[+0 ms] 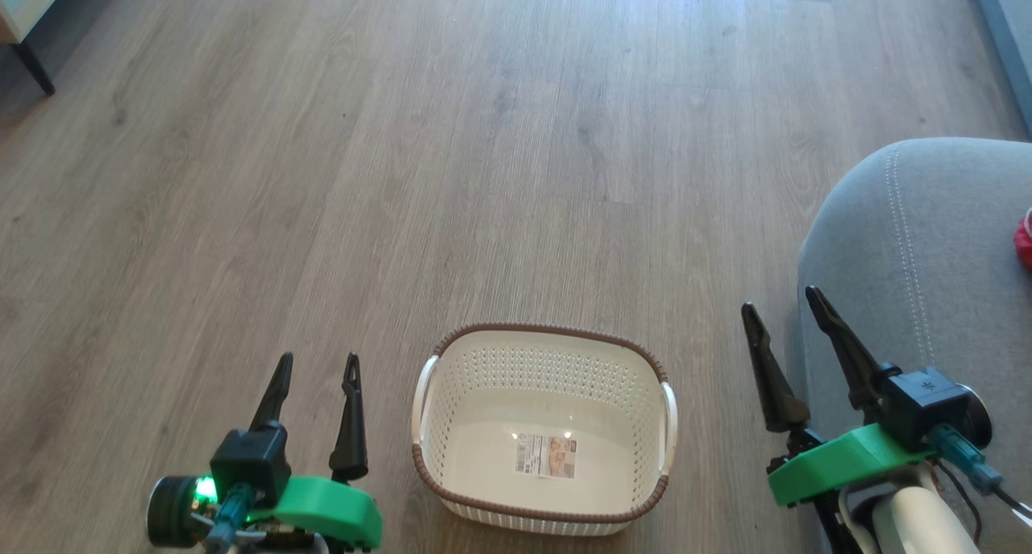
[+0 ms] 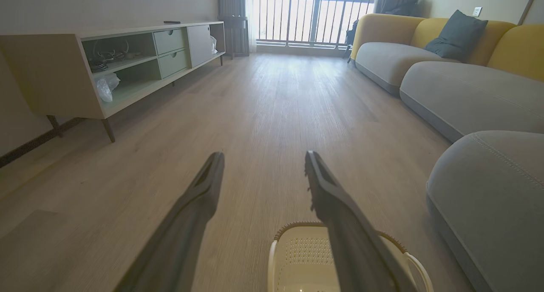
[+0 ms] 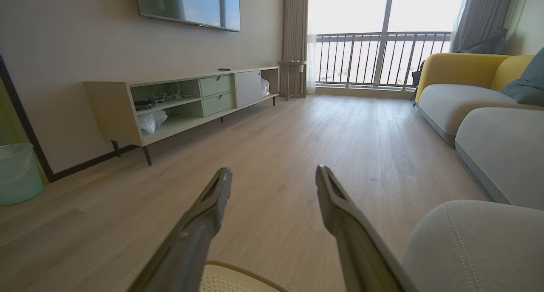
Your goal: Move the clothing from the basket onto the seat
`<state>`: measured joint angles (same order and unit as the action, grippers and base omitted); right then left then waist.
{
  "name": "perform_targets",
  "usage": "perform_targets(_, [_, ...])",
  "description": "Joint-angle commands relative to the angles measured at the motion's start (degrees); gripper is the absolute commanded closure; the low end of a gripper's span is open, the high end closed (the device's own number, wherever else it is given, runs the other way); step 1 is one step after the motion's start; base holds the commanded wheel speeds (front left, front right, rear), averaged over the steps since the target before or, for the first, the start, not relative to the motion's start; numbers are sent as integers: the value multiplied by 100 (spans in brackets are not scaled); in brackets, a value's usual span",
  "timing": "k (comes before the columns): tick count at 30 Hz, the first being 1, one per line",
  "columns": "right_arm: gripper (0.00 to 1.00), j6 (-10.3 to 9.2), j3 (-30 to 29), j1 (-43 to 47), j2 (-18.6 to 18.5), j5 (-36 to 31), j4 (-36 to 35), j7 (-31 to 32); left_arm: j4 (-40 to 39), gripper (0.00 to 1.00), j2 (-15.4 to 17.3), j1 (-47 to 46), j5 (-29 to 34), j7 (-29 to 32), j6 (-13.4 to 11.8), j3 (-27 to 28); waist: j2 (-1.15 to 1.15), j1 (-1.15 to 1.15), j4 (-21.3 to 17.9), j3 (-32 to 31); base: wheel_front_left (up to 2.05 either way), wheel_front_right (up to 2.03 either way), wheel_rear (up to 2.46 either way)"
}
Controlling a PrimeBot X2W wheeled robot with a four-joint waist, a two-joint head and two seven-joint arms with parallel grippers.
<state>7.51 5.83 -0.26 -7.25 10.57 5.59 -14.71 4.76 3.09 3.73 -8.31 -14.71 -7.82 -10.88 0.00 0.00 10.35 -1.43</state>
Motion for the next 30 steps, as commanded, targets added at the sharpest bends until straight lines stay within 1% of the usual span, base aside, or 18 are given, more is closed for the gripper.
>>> perform_targets(1, [0,-2,137,-73,-17,-42,-159,-29,-141,0,-21,-167,-21,-29,-17,197,0,0,-21,15,0,0,0])
perform_targets(4, [0,-2,70,-61,5,-46,-125,-29,-118,0,-21,-174,-46,-29,38,160,0,0,-45,30,0,0,0])
perform_targets(11, [0,-2,-178,-52,104,-136,-3,-29,-154,0,-21,-224,-99,-29,303,14,0,0,-135,44,0,0,0])
perform_targets(17, [0,-2,-252,-76,176,-192,67,-29,-194,0,-21,-295,-101,-29,396,-96,0,0,-237,61,0,0,0])
perform_targets(23, [0,-2,-452,-54,246,-247,208,-29,-128,0,-21,-326,-258,-29,479,-127,0,0,-324,58,0,0,0])
perform_targets(25, [0,-2,-533,-52,269,-295,293,-29,-116,0,-21,-323,-306,-29,570,-167,0,0,-339,50,0,0,0])
perform_targets(27, [0,-2,-608,-69,307,-309,317,-29,29,0,-21,-309,-428,-29,720,-181,0,0,-365,35,0,0,0])
perform_targets(30, [0,-2,-623,-94,328,-304,312,-29,59,0,-21,-318,-414,-29,725,-128,0,0,-388,30,0,0,0])
